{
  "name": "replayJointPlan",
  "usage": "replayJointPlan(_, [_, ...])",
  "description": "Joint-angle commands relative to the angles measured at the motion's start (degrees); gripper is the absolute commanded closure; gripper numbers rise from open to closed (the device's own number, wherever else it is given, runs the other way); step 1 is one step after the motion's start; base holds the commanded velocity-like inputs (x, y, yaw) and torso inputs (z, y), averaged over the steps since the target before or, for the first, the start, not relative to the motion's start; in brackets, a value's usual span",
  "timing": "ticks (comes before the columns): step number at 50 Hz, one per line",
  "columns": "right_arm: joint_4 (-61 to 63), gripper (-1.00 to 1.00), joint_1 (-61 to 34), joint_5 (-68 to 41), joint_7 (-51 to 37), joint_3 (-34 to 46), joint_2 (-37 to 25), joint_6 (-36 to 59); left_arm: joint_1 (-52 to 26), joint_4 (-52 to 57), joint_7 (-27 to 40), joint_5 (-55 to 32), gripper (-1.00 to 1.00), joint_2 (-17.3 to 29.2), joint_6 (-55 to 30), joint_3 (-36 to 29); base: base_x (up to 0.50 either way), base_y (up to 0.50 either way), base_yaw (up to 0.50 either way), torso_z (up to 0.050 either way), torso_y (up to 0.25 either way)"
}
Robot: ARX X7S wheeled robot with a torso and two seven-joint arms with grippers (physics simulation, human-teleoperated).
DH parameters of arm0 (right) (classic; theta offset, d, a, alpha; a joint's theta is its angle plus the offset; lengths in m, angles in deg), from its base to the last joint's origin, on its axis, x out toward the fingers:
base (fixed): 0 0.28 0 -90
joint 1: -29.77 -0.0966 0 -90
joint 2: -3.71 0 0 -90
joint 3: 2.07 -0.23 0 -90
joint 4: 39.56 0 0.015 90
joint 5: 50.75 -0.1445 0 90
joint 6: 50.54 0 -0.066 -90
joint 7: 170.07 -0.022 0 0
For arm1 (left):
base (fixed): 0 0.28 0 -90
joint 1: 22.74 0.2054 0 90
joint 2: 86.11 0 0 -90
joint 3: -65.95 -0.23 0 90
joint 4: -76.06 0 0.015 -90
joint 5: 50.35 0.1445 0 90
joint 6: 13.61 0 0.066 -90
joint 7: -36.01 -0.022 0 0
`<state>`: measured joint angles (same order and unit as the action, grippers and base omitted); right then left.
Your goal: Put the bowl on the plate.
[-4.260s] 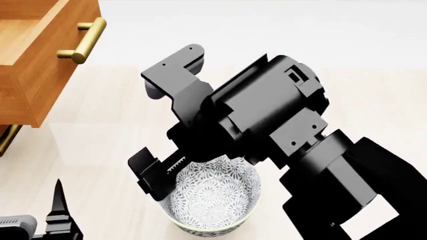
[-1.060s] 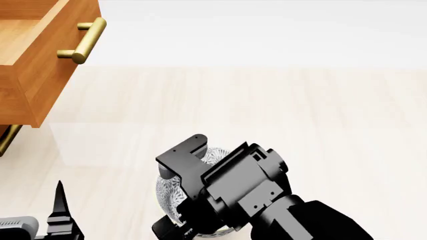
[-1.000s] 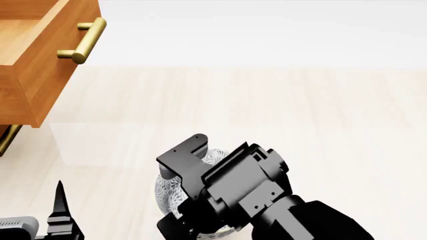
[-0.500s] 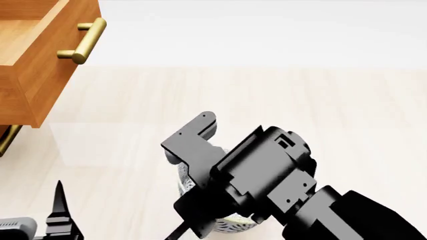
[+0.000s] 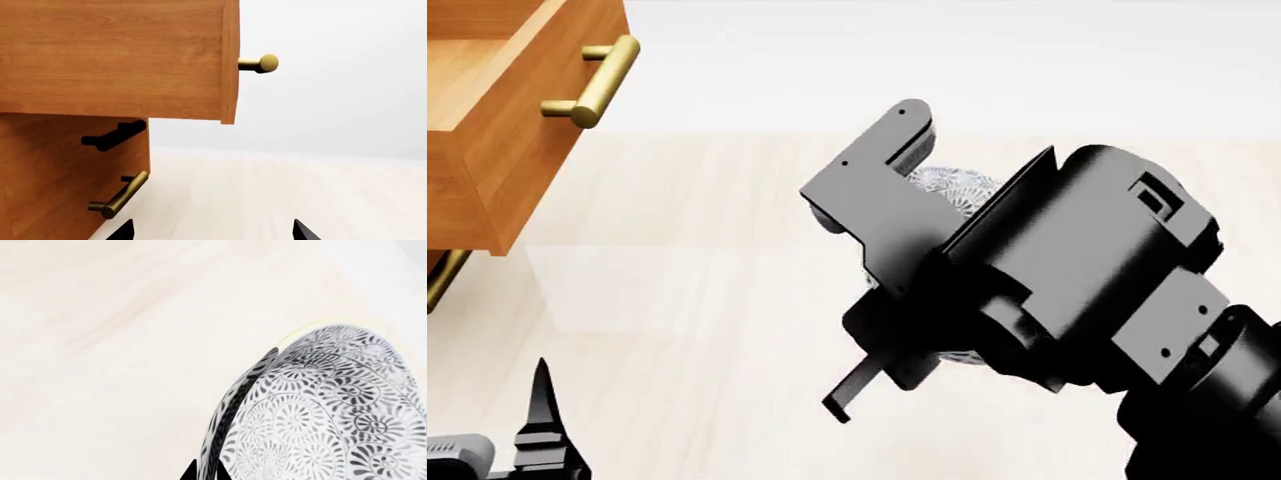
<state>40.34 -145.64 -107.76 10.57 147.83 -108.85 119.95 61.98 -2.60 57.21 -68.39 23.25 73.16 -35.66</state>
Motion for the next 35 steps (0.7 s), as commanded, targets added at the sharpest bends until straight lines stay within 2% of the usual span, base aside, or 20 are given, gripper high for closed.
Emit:
replayJointPlan(1, [5.03, 1.0, -8.69, -2.39, -5.95, -0.92, -2.8, 9.14, 0.23, 0.61, 0.23, -0.17, -1.0, 0.2, 0.1, -0.05, 0.0, 0.0, 0.0, 0.0, 0.0])
replayJointPlan(8, [3.15, 1.0, -15.8, -14.97, -13.98, 5.25, -4.62, 9.15, 0.34, 0.9, 0.4, -0.34, -1.0, 0.27, -0.01, -0.09, 0.0, 0.0, 0.0, 0.0, 0.0])
replayJointPlan(15, [1.25, 1.0, -23.13, -28.31, -21.84, 14.76, -6.64, 9.24, 0.29, 0.59, 0.21, -0.44, -1.0, 0.46, 0.28, -0.14, 0.0, 0.0, 0.0, 0.0, 0.0])
replayJointPlan(25, [1.75, 1.0, -28.95, -46.18, -33.76, 23.6, -11.02, 8.62, -0.23, 0.99, 0.39, -0.85, -1.0, 0.64, -0.21, -0.09, 0.0, 0.0, 0.0, 0.0, 0.0])
replayJointPlan(35, [3.58, 1.0, -32.87, -57.84, -40.12, 30.98, -14.64, 8.11, -0.46, 0.48, 0.37, -0.65, -1.0, 0.48, -0.12, -0.64, 0.0, 0.0, 0.0, 0.0, 0.0])
